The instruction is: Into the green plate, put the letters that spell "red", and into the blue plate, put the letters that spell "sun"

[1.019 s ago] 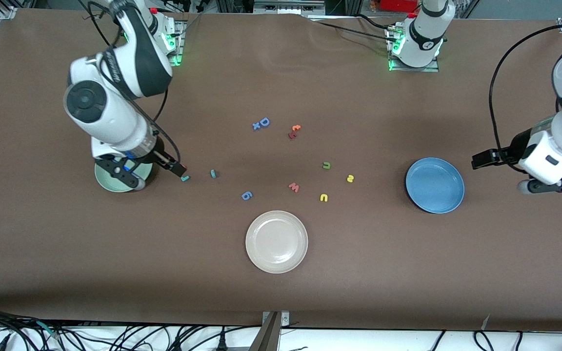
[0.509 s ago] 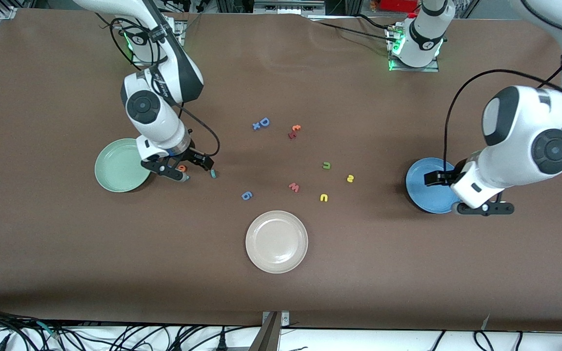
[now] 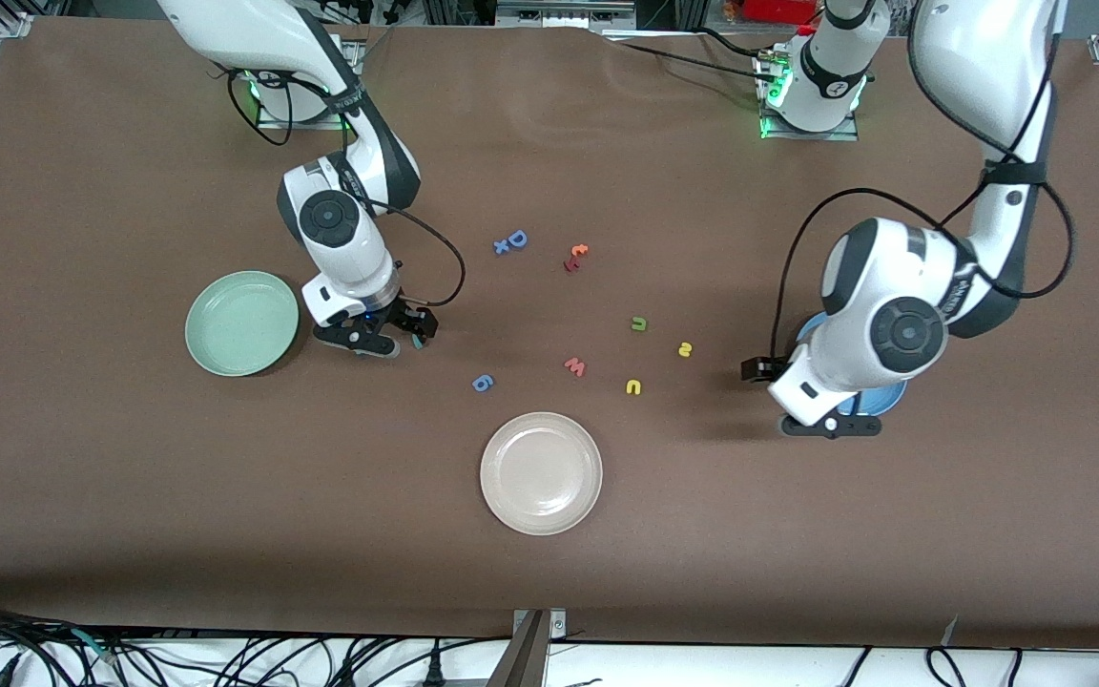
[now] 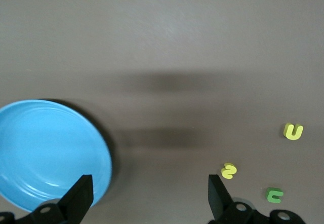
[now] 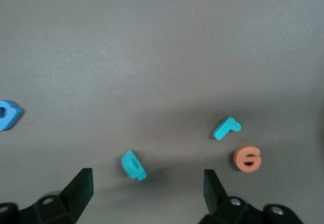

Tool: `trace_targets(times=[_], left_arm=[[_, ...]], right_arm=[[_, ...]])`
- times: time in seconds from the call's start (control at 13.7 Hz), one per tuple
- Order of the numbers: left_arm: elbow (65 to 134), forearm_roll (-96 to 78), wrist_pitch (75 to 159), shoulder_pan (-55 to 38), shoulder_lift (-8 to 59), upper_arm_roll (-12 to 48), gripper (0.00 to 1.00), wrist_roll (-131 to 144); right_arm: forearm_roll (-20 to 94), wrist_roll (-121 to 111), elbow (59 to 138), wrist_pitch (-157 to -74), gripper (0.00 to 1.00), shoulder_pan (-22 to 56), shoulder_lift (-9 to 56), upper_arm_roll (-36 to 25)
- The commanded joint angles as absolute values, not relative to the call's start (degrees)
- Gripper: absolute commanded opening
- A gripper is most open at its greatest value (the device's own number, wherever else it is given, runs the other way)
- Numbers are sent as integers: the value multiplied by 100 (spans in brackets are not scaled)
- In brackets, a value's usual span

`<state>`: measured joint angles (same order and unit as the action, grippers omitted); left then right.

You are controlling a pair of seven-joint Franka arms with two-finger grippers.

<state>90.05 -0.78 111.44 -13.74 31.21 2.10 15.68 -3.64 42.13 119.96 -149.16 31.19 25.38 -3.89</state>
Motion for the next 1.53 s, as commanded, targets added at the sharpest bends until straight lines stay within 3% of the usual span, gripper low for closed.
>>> trace_targets(times=[0.0,0.15,0.51,0.65,0.87,1.02,1.24,1.46], left_arm=[[8921,-211,11136,-1529,3304,202,99,1608],[8973,-272,11275,-1669,3392,228,95,1626],[9437,-615,12073,-1784,3445,456,95,1617],[10025,-615,12758,-1784,3340,571,95,1626],[10668,-615,13297,-1802,3138,659,95,1626],[10862,-606,13324,-1811,3050,703,95,1635],[11144,-606,13692,-1819,2997,721,95,1652],[11241,-589,13869,-1907,2997,721,95,1810]], right_arm=[[-693,4157,11997,-15222,94,3182,2724,-448],[-703,4175,11997,-15363,94,3217,2812,-439],[-712,4166,11997,-15416,94,3322,2848,-439],[-790,4079,11997,-15416,84,3331,2856,-448],[-949,4069,11988,-15495,79,3331,2900,-457],[-949,4078,11988,-15504,67,3331,2926,-448],[-949,4104,11980,-15513,65,3331,2936,-448],[-949,4122,11988,-15557,47,3331,2953,-448]])
